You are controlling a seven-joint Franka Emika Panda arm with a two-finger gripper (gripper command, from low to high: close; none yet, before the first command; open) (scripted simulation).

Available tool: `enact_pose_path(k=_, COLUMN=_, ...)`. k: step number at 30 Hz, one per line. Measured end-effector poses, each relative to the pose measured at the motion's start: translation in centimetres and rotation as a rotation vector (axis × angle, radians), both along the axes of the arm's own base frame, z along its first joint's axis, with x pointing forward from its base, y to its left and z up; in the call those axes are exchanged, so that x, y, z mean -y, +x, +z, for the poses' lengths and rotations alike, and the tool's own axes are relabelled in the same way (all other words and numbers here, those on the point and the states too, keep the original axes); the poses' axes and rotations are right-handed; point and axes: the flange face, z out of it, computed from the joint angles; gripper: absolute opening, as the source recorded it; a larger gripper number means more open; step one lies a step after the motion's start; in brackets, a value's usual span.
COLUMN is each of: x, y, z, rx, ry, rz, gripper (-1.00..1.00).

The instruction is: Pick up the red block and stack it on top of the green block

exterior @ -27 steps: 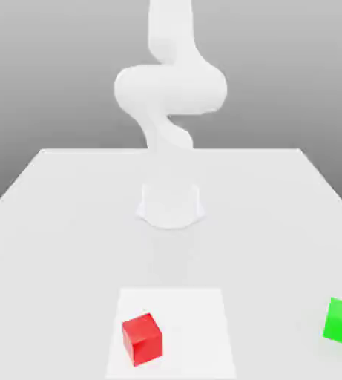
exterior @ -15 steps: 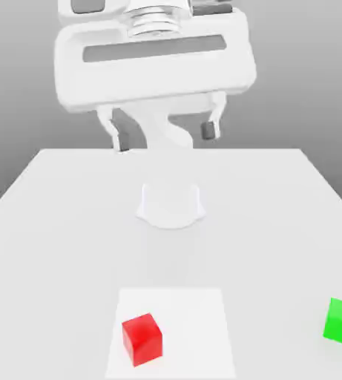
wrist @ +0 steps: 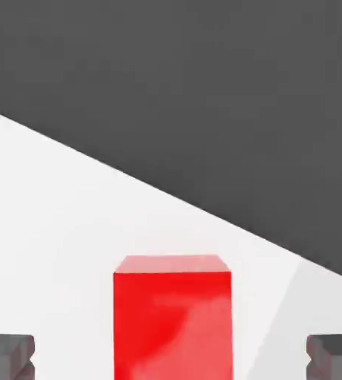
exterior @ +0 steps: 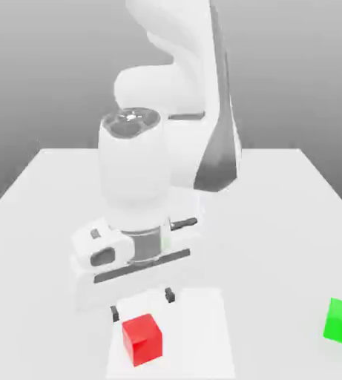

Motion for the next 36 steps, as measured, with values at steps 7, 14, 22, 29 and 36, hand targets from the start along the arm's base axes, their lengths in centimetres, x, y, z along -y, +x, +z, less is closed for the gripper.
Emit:
enact_pose_path(k=7, x=0.0, y=-0.2, z=-4.0, rx=-0.006, ry=0.0, rz=0.0, gripper=-1.0)
enact_pose_path(k=14, x=0.0, y=-0.1, z=-1.2, rx=-0.003, ry=-0.002, rz=0.002, gripper=-1.0)
enact_pose_path(k=22, x=-12.2, y=0.8, z=3.3, rx=-0.012, ry=0.006, rz=0.388, gripper=-1.0)
enact_pose_path(k=29, x=-29.5, y=-3.3, z=4.4, rx=-0.011, ry=0.001, rz=0.933, gripper=-1.0)
enact_pose_path(k=36, x=-34.3, y=-5.3, z=-0.1, rx=-0.008, ry=-0.003, rz=1.088, gripper=1.0)
